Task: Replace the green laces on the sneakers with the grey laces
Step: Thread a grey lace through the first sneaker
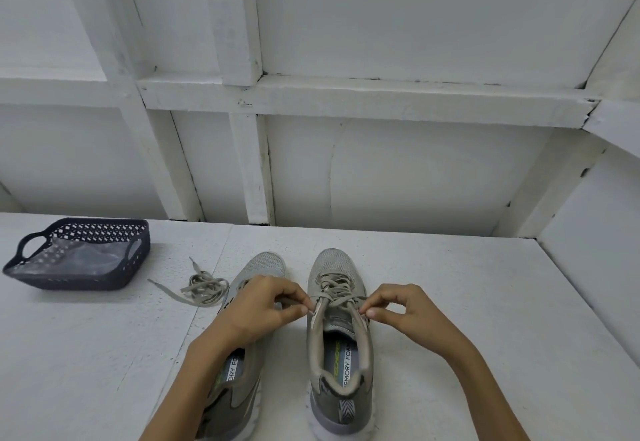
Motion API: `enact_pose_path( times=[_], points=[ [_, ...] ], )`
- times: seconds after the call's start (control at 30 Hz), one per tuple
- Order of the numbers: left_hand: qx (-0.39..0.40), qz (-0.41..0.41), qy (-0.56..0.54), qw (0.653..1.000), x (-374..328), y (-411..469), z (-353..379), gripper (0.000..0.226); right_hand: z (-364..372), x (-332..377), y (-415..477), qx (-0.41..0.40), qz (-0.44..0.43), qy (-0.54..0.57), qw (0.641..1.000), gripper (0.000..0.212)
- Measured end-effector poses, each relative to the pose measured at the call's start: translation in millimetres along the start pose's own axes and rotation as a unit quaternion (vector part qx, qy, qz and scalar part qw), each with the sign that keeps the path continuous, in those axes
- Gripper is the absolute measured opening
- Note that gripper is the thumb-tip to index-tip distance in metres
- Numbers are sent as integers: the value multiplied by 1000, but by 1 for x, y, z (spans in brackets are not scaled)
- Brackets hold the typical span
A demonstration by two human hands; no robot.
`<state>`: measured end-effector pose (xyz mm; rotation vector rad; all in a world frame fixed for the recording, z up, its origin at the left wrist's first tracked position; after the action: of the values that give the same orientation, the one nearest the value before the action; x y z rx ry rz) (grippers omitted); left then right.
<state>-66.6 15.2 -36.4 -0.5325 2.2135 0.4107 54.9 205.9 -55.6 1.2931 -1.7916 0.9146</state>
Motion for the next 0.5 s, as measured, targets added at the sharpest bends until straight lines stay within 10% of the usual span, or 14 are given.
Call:
enact_pose_path(
  times=[0.5],
  points=[
    [-67, -16, 68, 995, -6, -1, 10, 10, 5, -2, -7, -66, 49, 110, 991, 10]
  ],
)
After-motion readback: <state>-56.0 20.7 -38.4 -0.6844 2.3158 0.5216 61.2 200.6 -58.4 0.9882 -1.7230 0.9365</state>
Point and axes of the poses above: each hand's wrist, its own y-axis towards the middle knuckle, its own z-axis out of the palm, x = y × z, the point moved 6 cm from there along y, towards the middle knuckle, and after that the axes turned 8 degrees about z, right-handed, at the moved point
